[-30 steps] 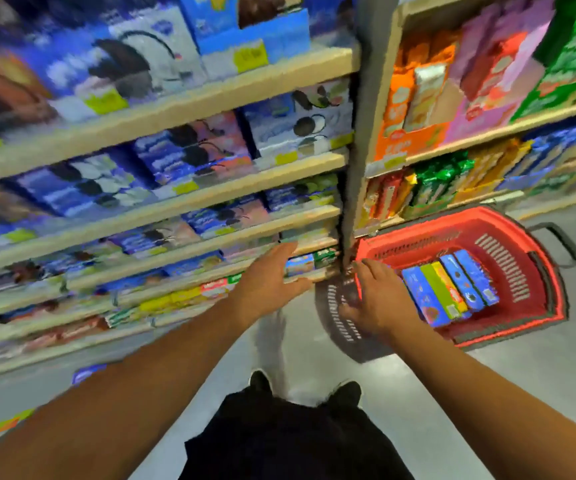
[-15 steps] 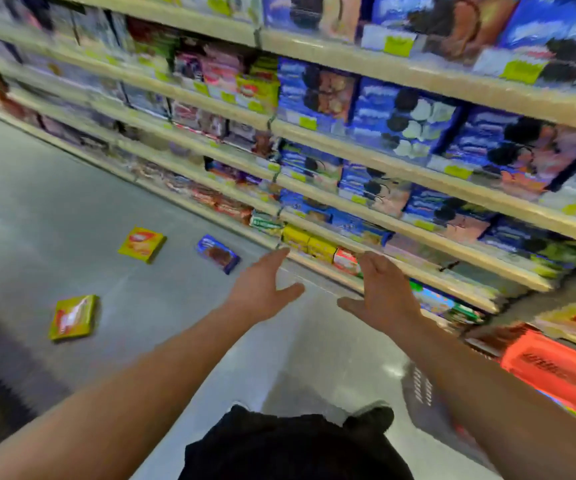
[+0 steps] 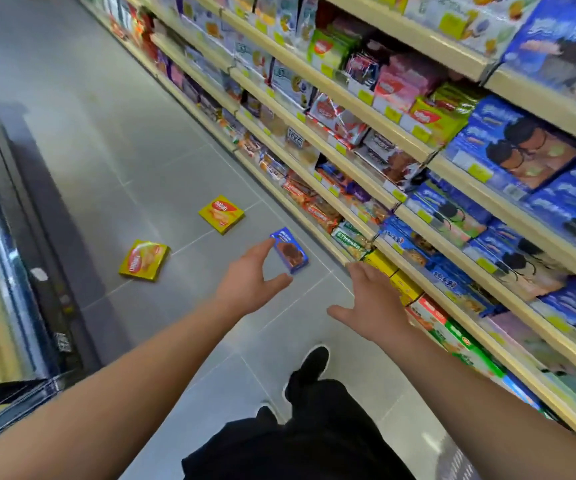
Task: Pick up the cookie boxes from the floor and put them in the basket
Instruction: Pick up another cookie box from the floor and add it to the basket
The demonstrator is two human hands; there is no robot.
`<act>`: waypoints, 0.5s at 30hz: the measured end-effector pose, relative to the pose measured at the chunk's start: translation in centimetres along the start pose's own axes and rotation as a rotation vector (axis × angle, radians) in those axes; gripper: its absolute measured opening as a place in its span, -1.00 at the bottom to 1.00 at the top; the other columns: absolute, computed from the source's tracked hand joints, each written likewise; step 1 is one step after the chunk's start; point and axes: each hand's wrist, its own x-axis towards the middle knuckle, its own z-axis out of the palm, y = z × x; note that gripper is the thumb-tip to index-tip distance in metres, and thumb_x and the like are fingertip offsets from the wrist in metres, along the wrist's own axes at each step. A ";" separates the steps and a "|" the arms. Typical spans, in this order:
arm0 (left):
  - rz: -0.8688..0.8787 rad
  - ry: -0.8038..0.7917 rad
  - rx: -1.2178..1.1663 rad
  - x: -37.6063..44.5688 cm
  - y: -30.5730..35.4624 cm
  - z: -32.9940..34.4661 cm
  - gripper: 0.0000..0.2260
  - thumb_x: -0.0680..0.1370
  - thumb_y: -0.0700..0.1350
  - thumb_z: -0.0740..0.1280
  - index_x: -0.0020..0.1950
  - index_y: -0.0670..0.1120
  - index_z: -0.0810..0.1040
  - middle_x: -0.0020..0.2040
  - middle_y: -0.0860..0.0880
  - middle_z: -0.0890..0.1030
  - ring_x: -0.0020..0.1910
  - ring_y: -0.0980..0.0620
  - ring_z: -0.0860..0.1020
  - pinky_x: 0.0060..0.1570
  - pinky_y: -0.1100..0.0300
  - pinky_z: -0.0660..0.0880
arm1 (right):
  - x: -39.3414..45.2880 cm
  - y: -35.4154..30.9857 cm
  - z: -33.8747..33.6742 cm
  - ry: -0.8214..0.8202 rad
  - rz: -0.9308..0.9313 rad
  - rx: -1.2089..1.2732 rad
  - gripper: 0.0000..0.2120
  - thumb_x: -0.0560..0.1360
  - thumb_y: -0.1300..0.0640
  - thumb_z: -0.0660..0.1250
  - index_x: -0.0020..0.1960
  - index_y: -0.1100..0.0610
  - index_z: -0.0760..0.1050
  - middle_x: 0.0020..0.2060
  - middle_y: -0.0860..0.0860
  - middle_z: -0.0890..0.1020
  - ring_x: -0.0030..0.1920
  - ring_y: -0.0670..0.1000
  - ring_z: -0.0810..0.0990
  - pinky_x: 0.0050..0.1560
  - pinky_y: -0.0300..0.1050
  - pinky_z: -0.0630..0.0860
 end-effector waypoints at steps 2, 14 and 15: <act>-0.045 0.010 -0.001 1.6 -1.8 -1.1 -0.33 0.51 0.09 0.37 0.53 -0.02 0.16 0.51 -0.05 0.27 0.45 -0.05 0.28 0.35 0.18 0.21 | 2.7 -1.3 0.2 -0.035 -0.018 -0.011 -0.15 0.40 -0.25 0.39 0.52 0.10 0.13 0.50 0.04 0.22 0.49 0.09 0.16 0.44 -0.04 0.16; -0.230 0.003 -0.003 18.1 -10.7 -7.0 -0.30 0.48 0.09 0.40 0.52 -0.06 0.20 0.49 -0.06 0.31 0.45 -0.04 0.29 0.41 0.11 0.23 | 23.8 -6.0 1.1 -0.175 -0.006 0.070 -0.16 0.36 -0.22 0.44 0.48 0.11 0.20 0.42 0.07 0.32 0.42 0.10 0.27 0.39 -0.03 0.23; -0.229 0.004 0.001 19.3 -11.1 -7.3 -0.30 0.47 0.09 0.40 0.52 -0.07 0.21 0.49 -0.07 0.31 0.45 -0.04 0.29 0.42 0.10 0.23 | 25.2 -6.1 1.0 -0.183 -0.009 0.069 -0.15 0.36 -0.22 0.44 0.48 0.11 0.19 0.43 0.06 0.31 0.43 0.10 0.27 0.39 -0.03 0.23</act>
